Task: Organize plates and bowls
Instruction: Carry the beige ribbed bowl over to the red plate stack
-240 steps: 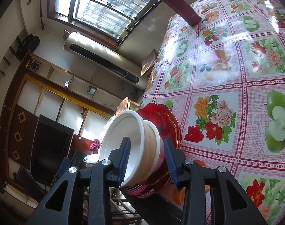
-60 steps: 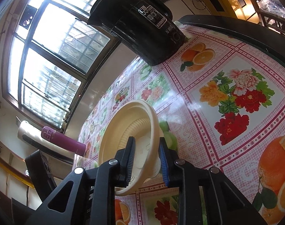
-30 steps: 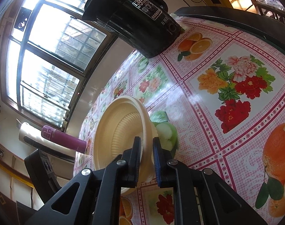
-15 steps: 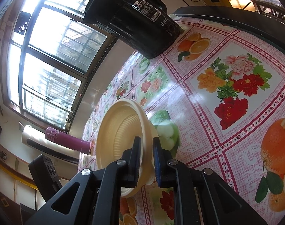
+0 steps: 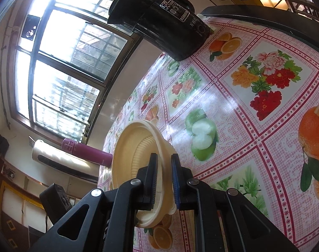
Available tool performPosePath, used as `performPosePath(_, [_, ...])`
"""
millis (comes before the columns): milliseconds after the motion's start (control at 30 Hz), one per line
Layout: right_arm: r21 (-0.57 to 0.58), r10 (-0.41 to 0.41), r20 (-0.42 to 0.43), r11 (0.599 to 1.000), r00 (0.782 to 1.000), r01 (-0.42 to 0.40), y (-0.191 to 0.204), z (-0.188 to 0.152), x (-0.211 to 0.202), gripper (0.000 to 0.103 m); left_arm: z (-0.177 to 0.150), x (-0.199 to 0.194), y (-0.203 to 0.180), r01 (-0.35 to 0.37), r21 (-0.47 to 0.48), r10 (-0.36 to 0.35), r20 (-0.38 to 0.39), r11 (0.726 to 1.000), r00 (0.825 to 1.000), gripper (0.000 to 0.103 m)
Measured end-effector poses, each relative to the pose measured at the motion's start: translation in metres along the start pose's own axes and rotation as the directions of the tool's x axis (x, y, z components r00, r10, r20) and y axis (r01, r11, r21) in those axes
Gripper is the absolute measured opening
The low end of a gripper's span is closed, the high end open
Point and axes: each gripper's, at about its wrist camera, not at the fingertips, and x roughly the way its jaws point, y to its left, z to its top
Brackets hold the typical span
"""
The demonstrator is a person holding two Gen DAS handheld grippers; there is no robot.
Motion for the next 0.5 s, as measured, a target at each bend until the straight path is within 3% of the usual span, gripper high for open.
performPosePath(300, [-0.023, 0.091, -0.022, 0.996, 0.996, -0.091, 0.026, -0.031, -0.016, 0.013, -0.020, -0.045, 0.023, -0.049, -0.019, 0.050, 0.056, 0.999, 0.997, 0.029])
performPosePath(500, [-0.009, 0.188, -0.039, 0.982, 0.981, -0.189, 0.047, -0.058, -0.030, 0.013, -0.035, -0.080, 0.043, -0.078, -0.029, 0.080, 0.091, 0.997, 0.993, 0.029])
